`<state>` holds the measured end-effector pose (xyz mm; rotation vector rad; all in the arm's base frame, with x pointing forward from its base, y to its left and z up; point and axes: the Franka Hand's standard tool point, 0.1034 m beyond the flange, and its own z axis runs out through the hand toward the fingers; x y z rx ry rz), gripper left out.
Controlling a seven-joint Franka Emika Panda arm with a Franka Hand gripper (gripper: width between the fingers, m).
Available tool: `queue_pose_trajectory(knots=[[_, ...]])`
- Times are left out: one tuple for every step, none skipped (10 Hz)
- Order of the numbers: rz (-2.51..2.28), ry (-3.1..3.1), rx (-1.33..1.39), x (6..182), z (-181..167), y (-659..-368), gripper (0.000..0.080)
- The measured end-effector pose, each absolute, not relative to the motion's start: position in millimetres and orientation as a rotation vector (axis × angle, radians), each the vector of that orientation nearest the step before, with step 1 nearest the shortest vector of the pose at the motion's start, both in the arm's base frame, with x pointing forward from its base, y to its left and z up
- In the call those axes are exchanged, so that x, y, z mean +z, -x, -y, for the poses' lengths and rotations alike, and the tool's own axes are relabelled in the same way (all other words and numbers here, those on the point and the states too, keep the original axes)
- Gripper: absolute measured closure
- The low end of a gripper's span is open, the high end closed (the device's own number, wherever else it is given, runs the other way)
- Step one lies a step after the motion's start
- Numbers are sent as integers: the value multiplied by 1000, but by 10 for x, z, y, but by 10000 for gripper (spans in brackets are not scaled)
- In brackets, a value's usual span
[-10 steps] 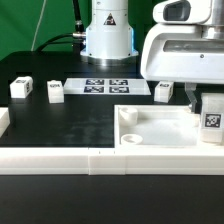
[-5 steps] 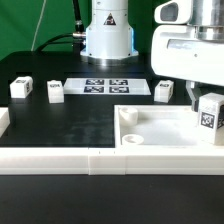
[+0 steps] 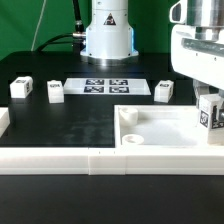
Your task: Assemble one leg
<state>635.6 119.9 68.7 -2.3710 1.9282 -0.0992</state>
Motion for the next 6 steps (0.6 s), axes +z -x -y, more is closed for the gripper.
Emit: queue_pose_trajectory(knots=[[-2006,2301,-91,686,-1201,-6354,508],[-2040,2270,-89,685,-1201,-6353,508],[-2038,2271,-89,685,-1201,-6354,508],[-2030,2280,-89,681,-1202,-6352,508],[-1984,2321,-92,680,-1201,-6352,318],[-1953,2348,-94,681,-1196,-6354,318]])
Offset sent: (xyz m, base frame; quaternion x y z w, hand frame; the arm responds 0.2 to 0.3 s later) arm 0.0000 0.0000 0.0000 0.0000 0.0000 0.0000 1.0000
